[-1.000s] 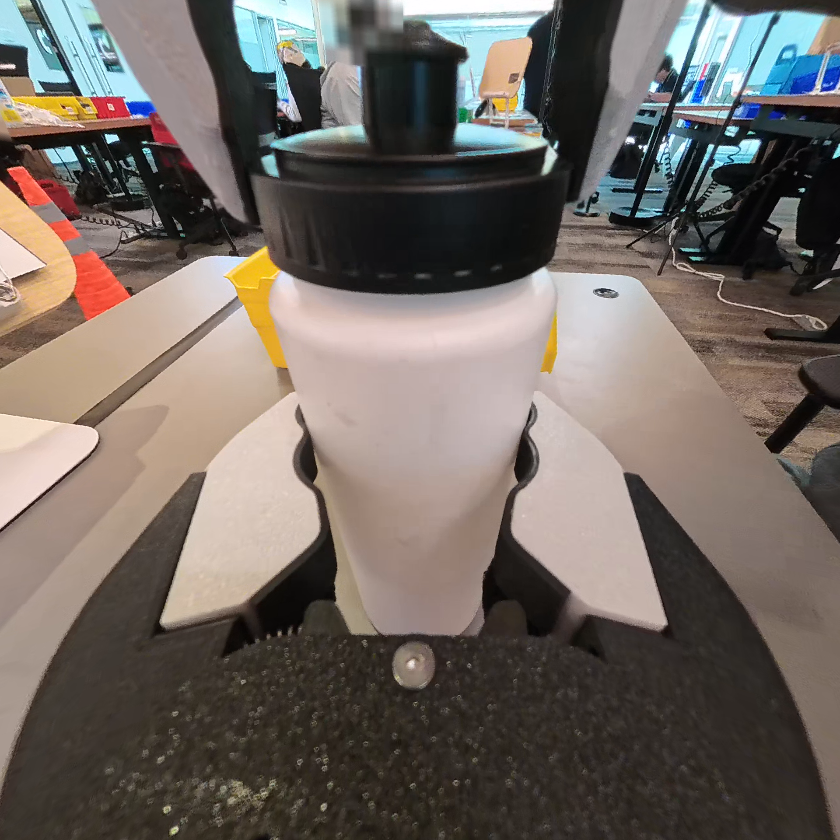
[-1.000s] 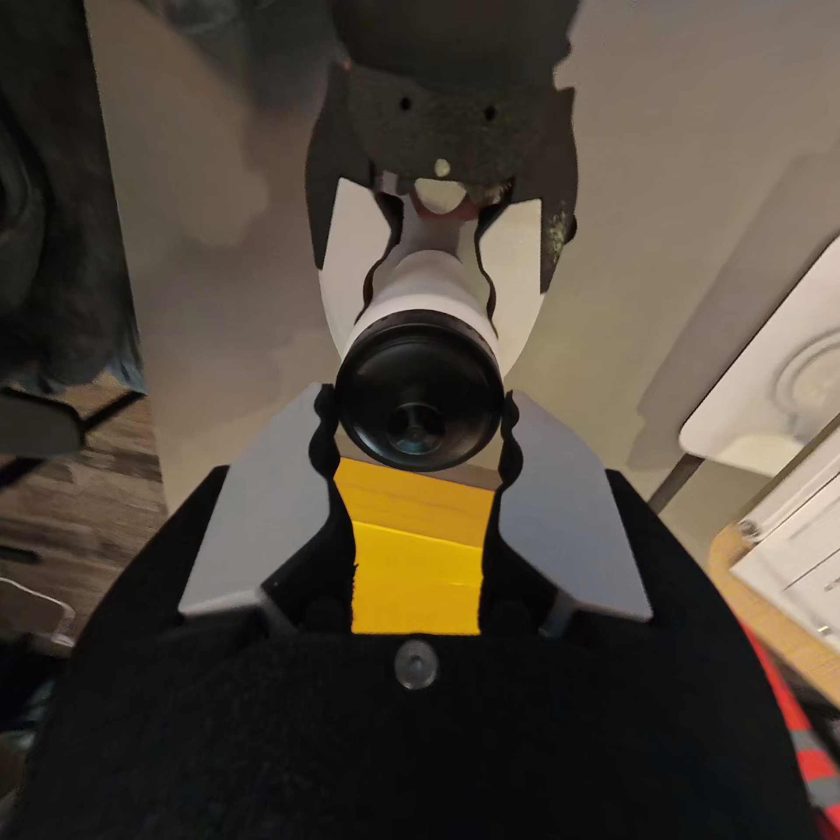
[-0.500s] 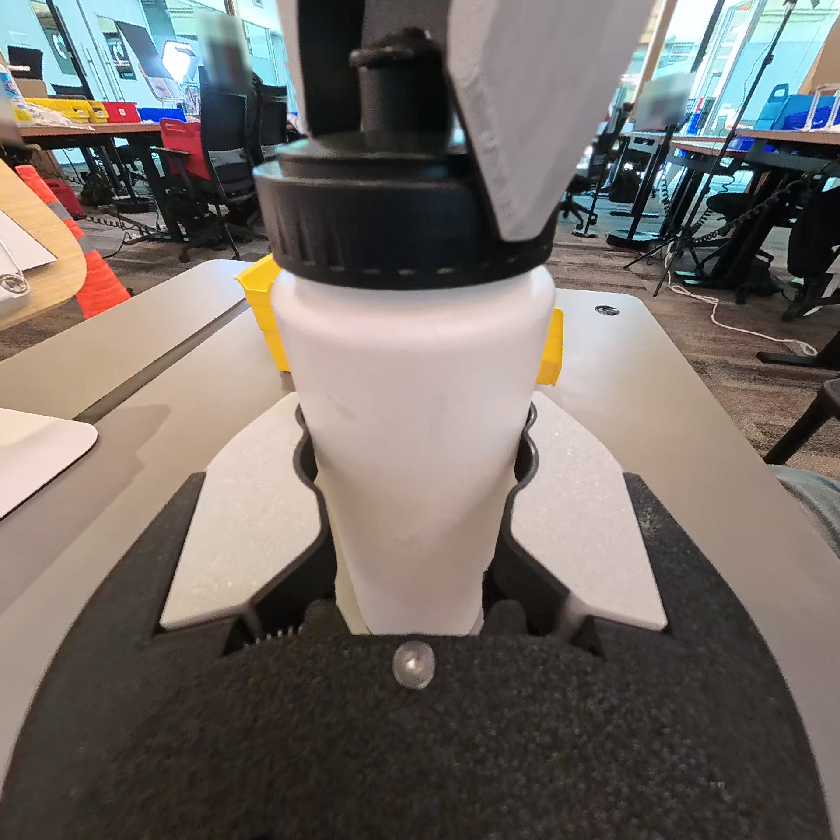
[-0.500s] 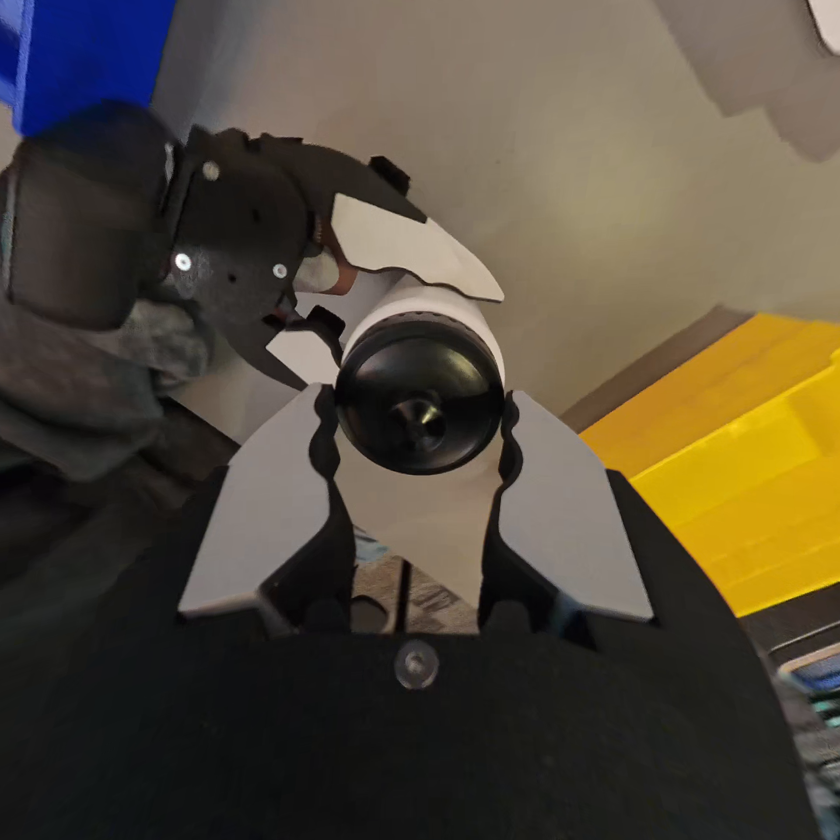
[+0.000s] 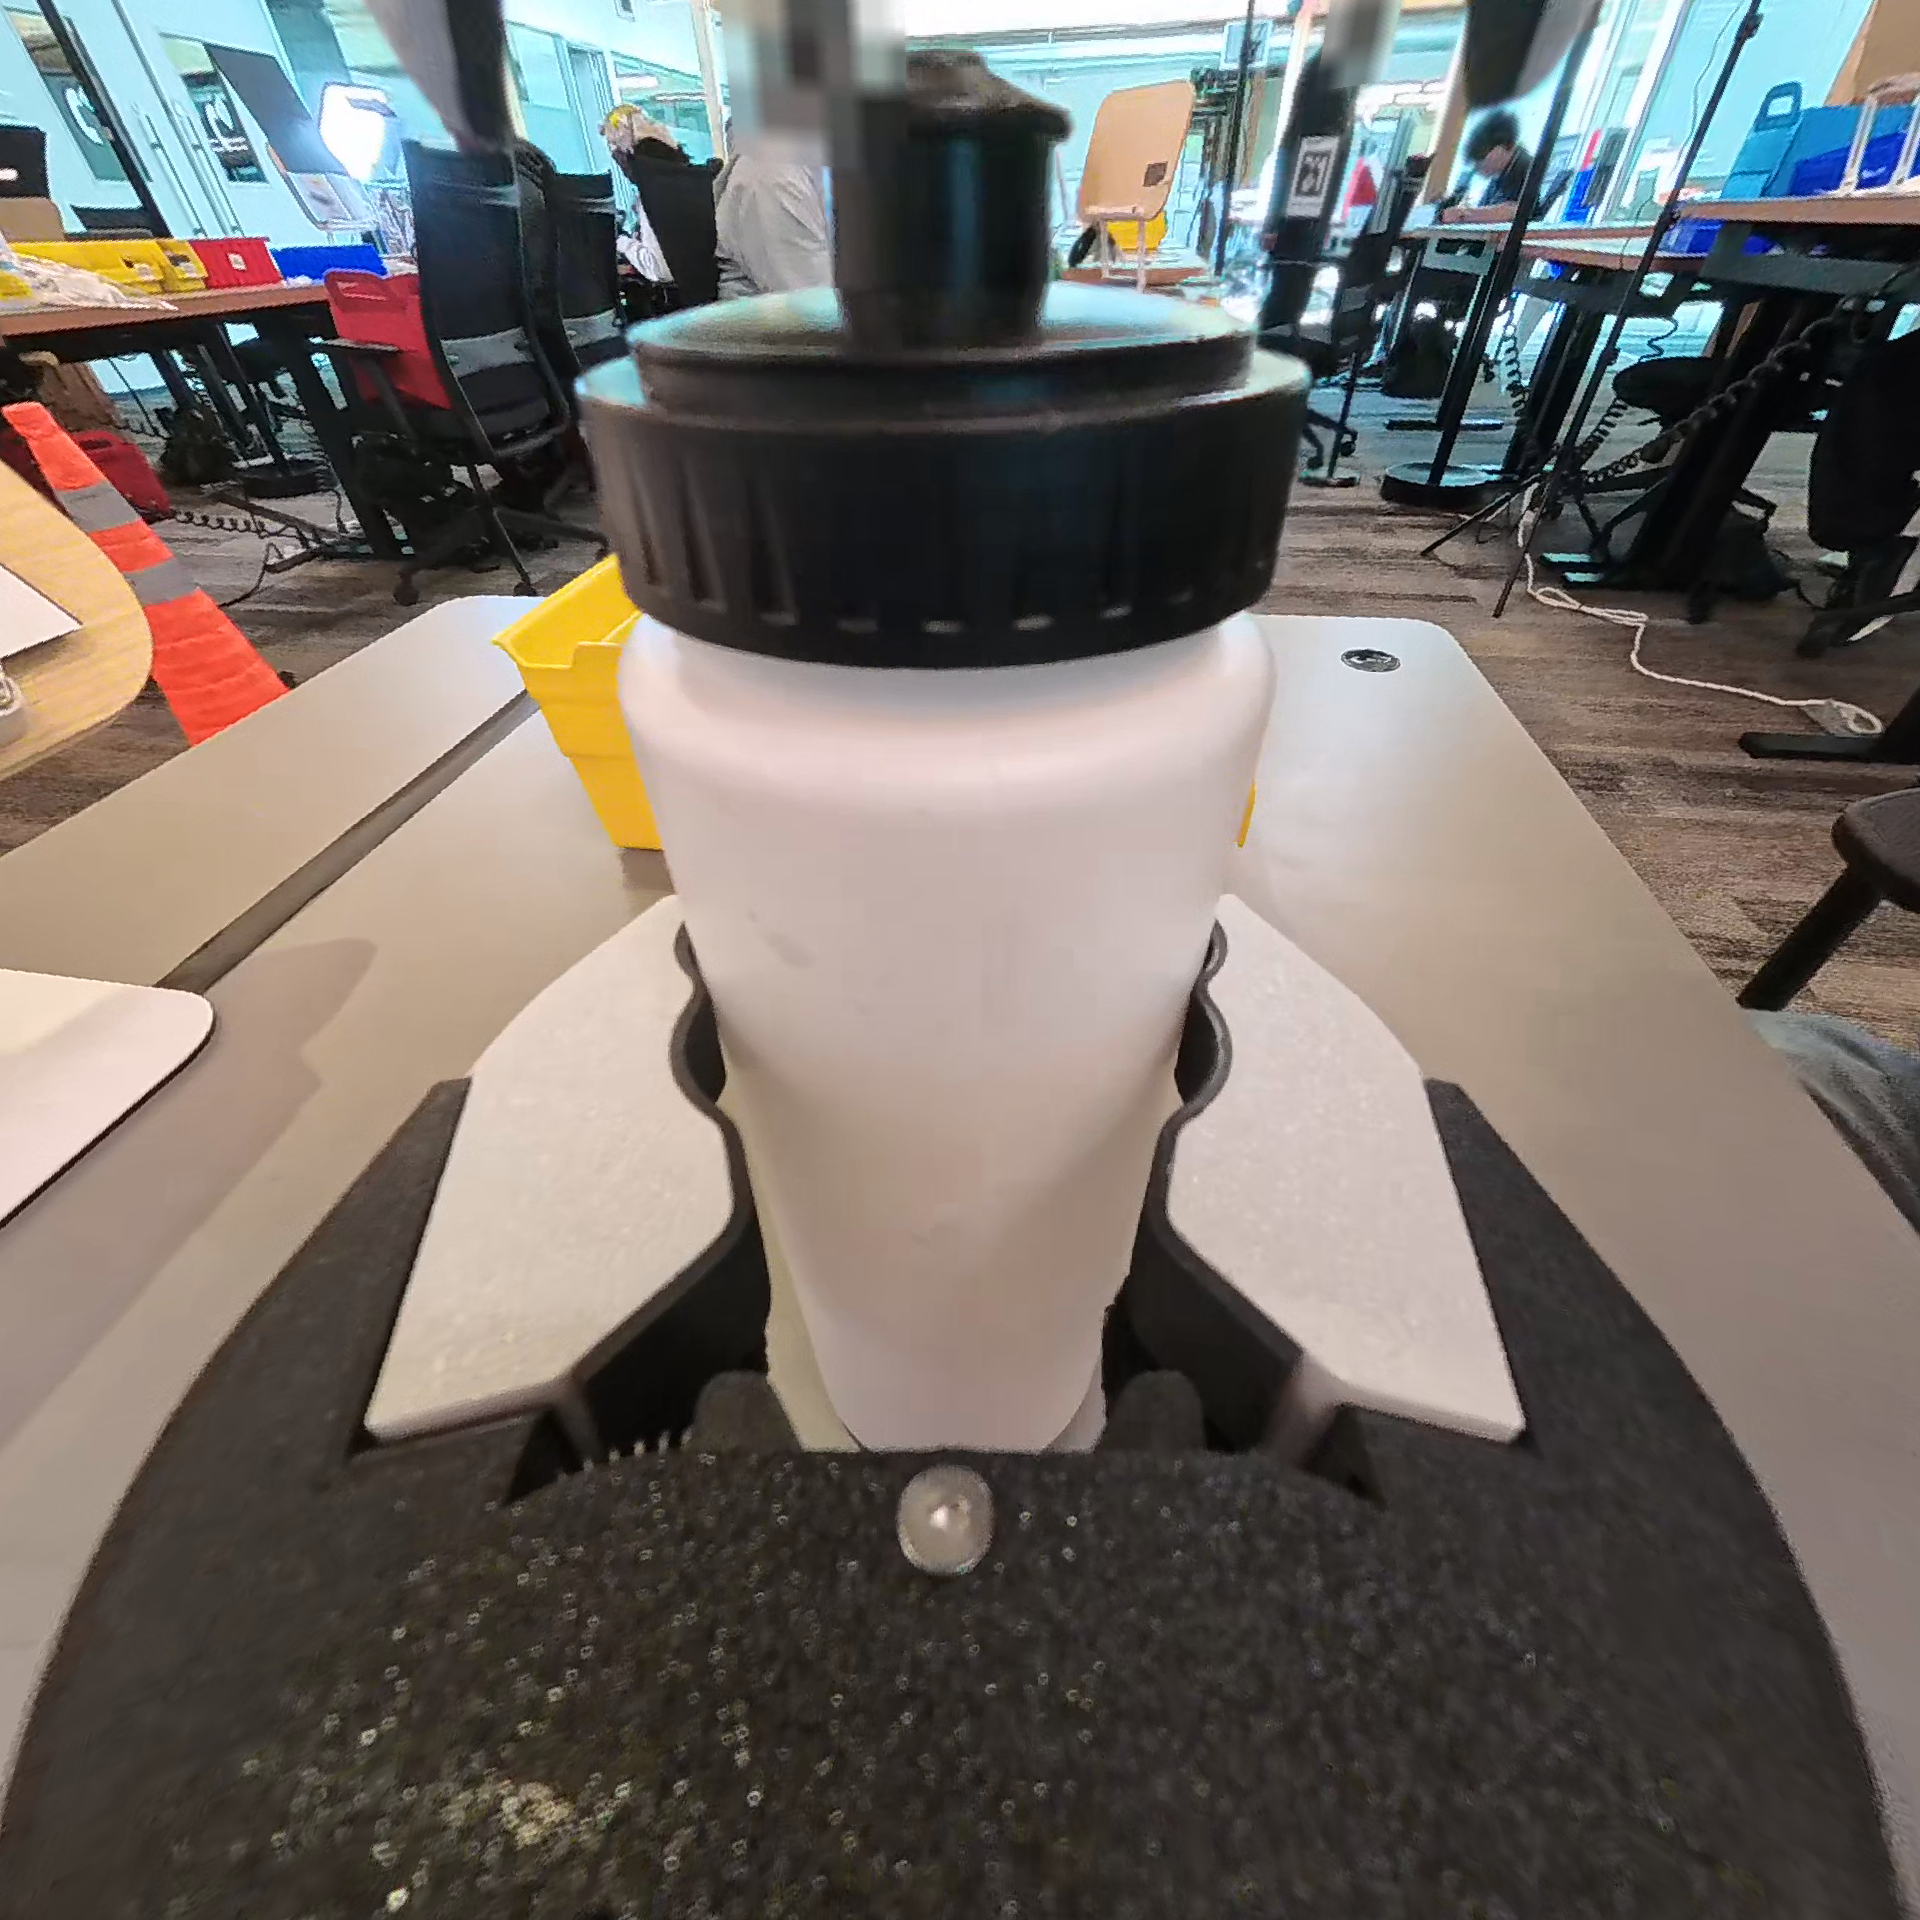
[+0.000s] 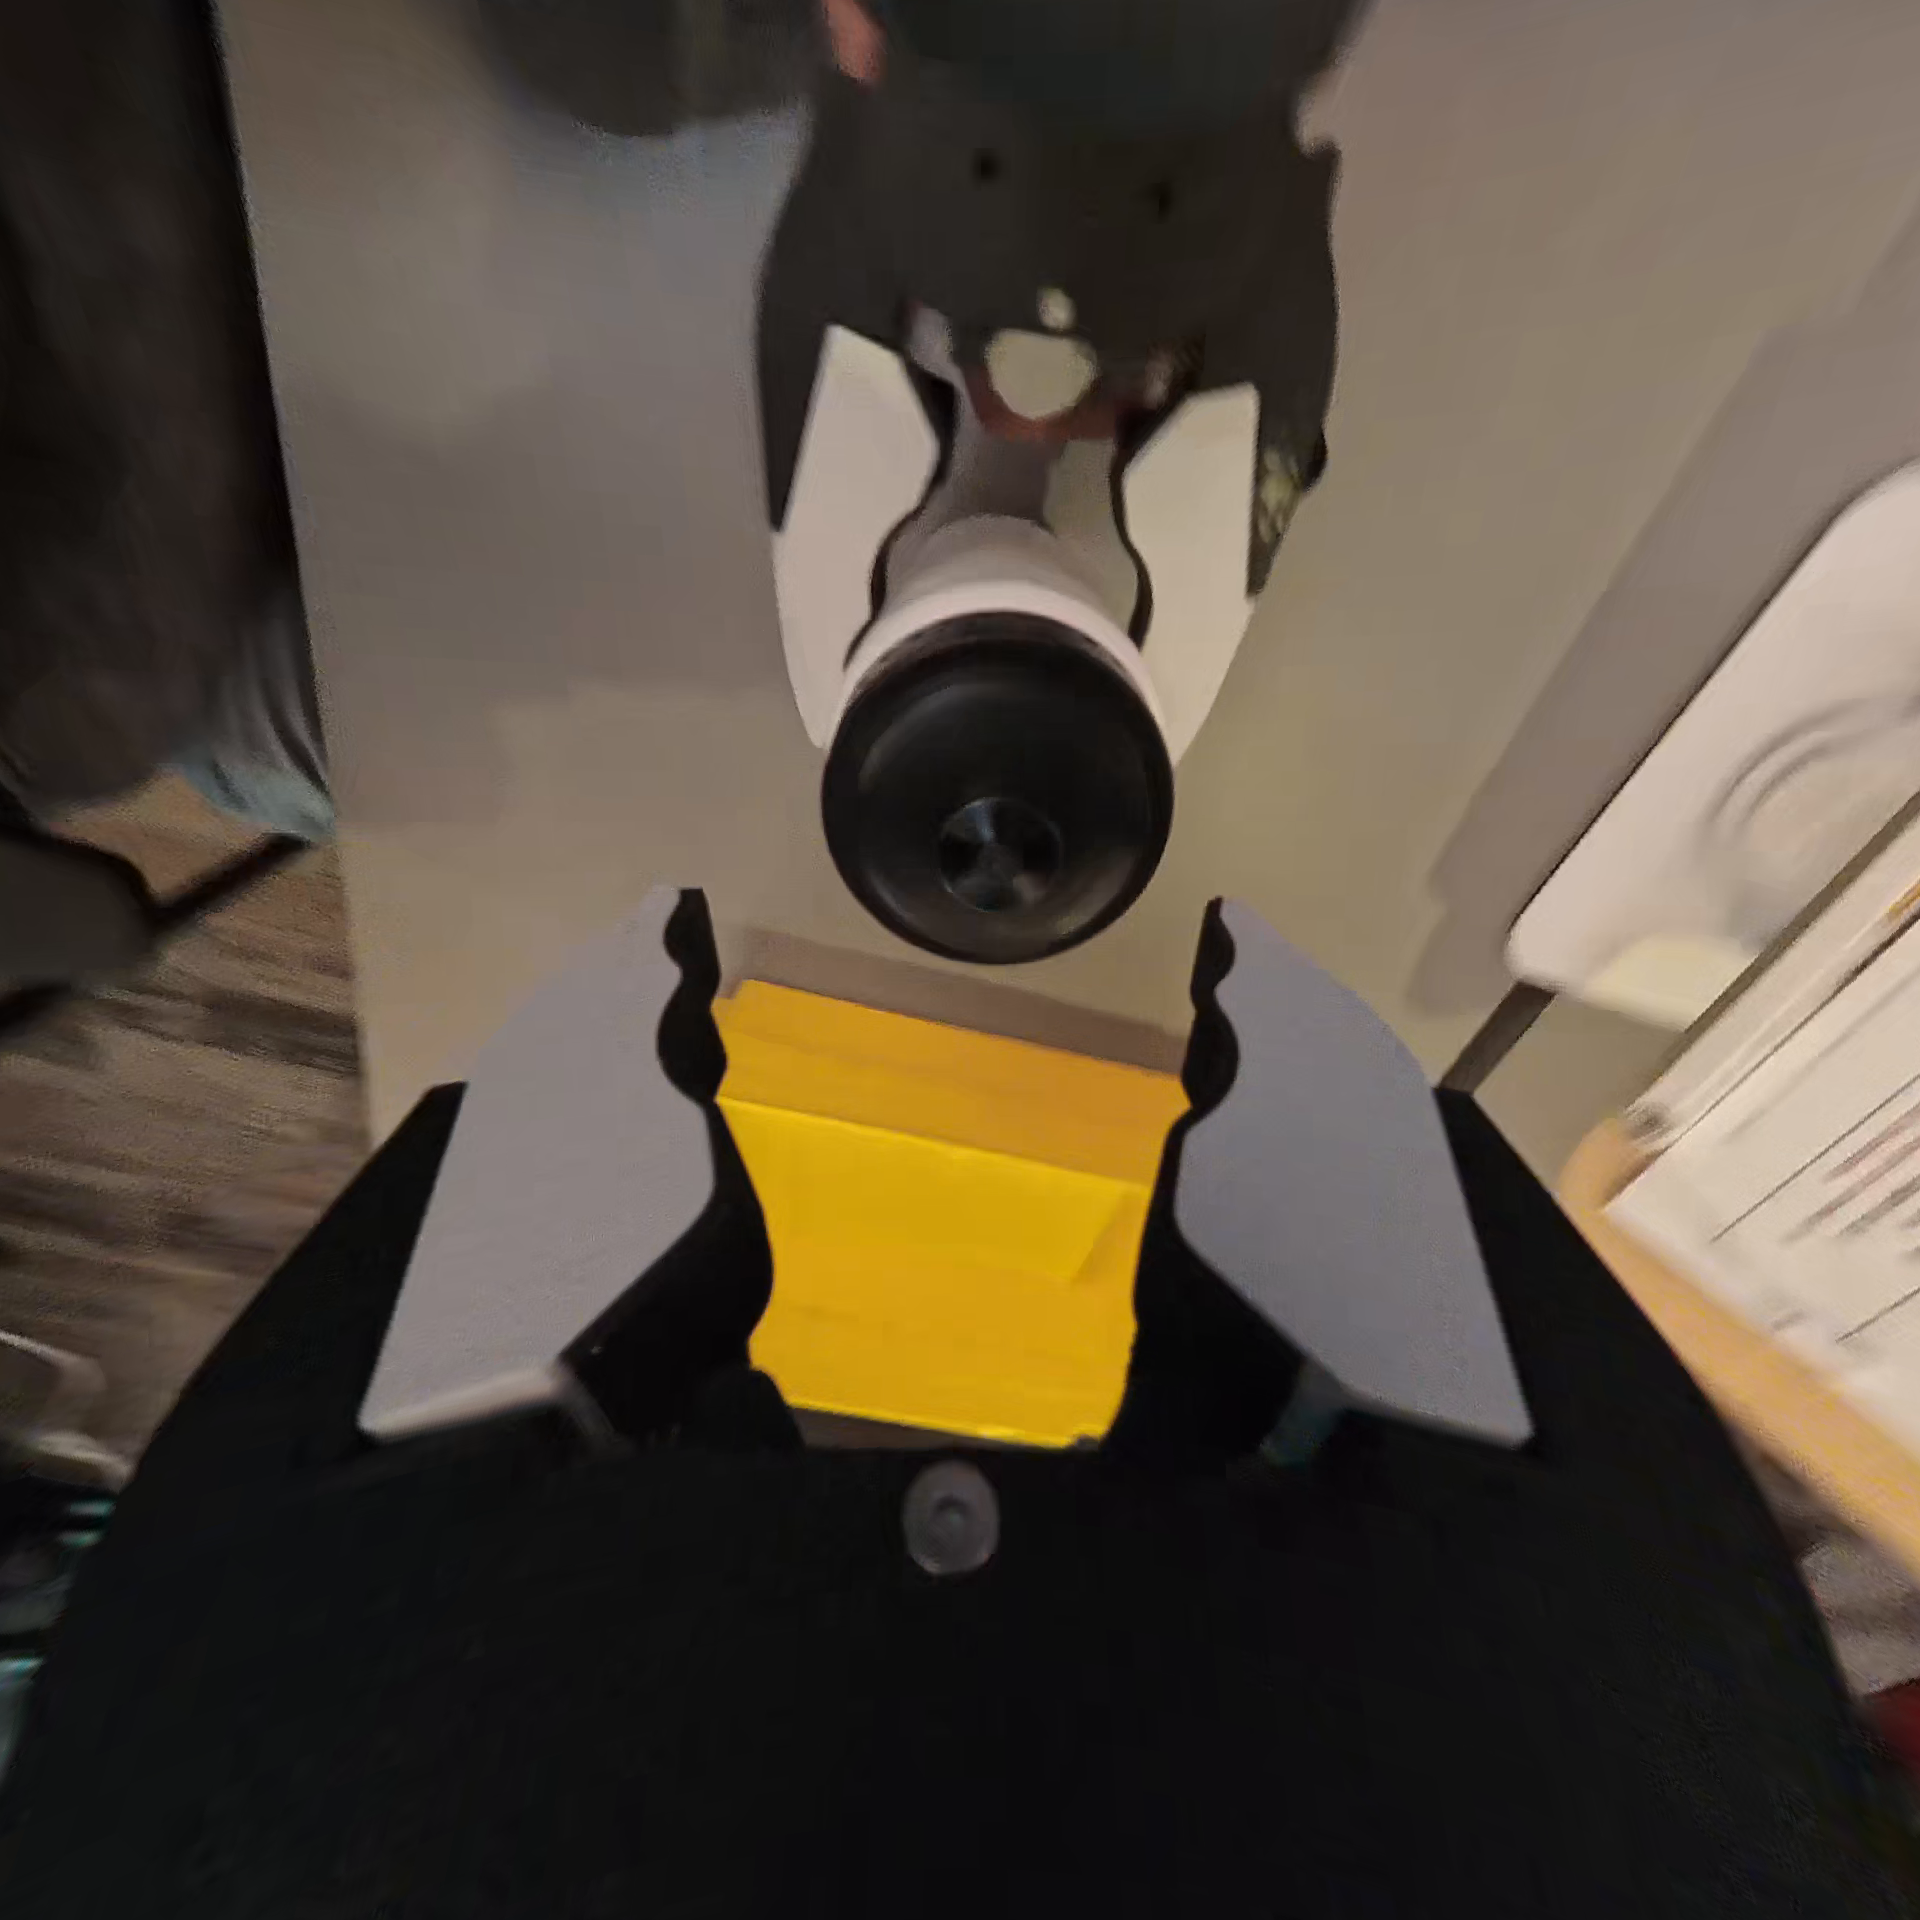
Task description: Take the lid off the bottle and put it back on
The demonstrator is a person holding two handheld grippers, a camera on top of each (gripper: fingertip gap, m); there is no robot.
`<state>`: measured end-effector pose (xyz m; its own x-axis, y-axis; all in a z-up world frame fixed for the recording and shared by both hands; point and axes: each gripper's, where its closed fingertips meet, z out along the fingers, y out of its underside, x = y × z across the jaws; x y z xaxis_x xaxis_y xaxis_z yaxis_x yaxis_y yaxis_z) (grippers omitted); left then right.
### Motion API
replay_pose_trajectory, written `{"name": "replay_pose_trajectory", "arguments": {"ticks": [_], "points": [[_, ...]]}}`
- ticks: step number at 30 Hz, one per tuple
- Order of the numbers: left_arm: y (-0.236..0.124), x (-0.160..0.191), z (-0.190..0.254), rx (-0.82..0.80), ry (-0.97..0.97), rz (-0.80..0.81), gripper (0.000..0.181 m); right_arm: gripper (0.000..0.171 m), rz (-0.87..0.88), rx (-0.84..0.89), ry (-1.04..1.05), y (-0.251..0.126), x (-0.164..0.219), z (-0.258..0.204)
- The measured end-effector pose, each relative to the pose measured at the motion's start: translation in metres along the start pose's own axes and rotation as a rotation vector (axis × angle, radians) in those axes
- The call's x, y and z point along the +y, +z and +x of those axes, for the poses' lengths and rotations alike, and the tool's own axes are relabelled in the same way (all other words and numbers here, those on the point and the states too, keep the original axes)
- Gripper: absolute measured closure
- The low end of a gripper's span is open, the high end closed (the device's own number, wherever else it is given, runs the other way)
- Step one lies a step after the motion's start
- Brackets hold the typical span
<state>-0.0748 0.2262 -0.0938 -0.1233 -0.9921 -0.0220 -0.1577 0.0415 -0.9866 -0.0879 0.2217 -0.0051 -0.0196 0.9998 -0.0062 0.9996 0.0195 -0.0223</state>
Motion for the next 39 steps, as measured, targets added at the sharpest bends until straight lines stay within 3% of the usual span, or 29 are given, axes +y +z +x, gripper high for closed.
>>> {"name": "replay_pose_trajectory", "arguments": {"ticks": [5,8,13,23,31,39], "points": [[-0.001,0.000,0.004,0.046,-0.005,0.019,0.095,0.101,0.033,0.039,-0.291,0.003,-0.004,0.005],[-0.002,0.000,0.008,0.071,-0.002,0.024,0.095,0.111,0.106,-0.002,-0.358,0.004,-0.009,0.007],[-0.005,0.000,0.010,0.089,-0.006,0.026,0.095,0.098,0.096,-0.101,-0.483,0.011,-0.014,-0.007],[-0.006,0.000,0.011,0.087,0.001,0.017,0.095,0.107,0.107,-0.096,-0.612,0.016,-0.021,-0.002],[-0.004,0.000,0.013,0.081,0.007,0.004,0.095,0.110,0.088,-0.092,-0.398,0.016,-0.018,-0.003],[-0.004,0.000,0.010,0.070,-0.010,0.006,0.095,0.110,0.053,-0.089,-0.006,0.016,-0.016,0.001]]}}
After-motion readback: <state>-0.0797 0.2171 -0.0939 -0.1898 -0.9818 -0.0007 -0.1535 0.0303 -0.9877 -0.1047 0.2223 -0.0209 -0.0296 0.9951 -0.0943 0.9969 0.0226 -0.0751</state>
